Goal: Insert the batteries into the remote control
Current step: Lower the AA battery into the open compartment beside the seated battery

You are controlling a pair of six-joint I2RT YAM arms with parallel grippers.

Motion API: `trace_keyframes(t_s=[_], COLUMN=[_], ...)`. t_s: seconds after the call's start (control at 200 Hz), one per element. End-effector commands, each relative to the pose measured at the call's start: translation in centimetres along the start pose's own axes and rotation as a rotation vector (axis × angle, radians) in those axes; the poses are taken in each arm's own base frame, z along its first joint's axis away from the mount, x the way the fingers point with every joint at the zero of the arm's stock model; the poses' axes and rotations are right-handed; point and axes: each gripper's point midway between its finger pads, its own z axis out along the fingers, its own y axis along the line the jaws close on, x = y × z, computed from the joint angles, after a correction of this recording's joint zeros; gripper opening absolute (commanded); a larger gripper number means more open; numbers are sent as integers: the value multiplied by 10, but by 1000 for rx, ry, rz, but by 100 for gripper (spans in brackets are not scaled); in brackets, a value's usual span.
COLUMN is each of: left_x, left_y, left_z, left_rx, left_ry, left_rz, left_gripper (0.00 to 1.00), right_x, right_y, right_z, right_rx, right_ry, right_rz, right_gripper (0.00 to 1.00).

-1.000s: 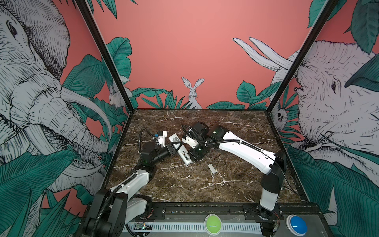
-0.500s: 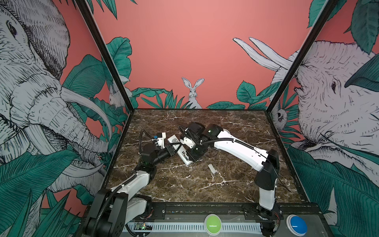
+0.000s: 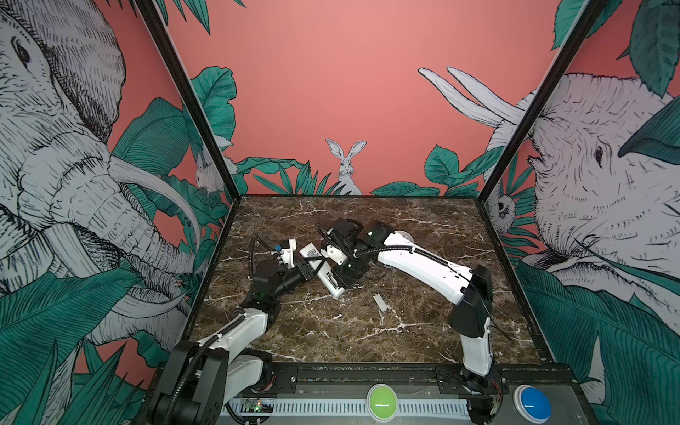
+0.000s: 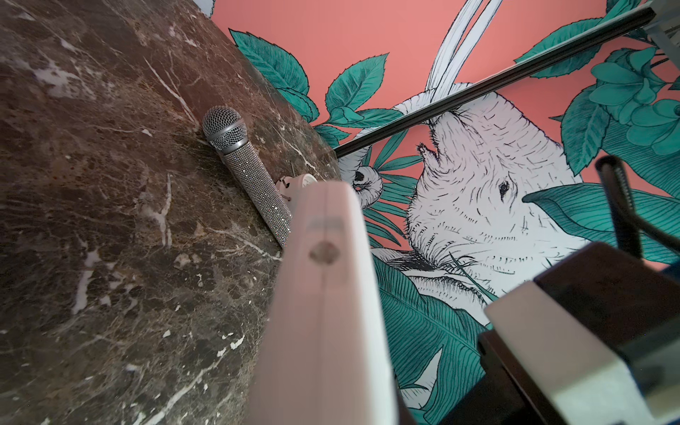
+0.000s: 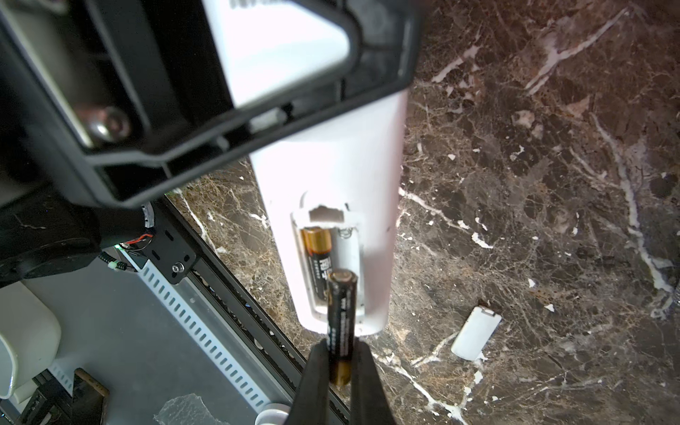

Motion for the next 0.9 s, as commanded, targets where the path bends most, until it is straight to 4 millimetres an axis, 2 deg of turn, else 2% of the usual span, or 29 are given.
trace_keyframes(t_s=[0.0,0.31,0.895], left_x=[-5,-8,-8], left_y=[-13,-16,-11], left_z=[-3,-4,-3], left_rx=[43,57,56], left_ry=[-32,-50,-61], left_rz=[18,3,-24], left_gripper=[0,0,0], right_x=[3,-2,-4], right_y=[-1,-1,-2], right_z=[-1,1,9], right_rx=[17,16,17], right_ry=[19,10,16], right_rz=[-11,-12,-6], right_gripper=[0,0,0])
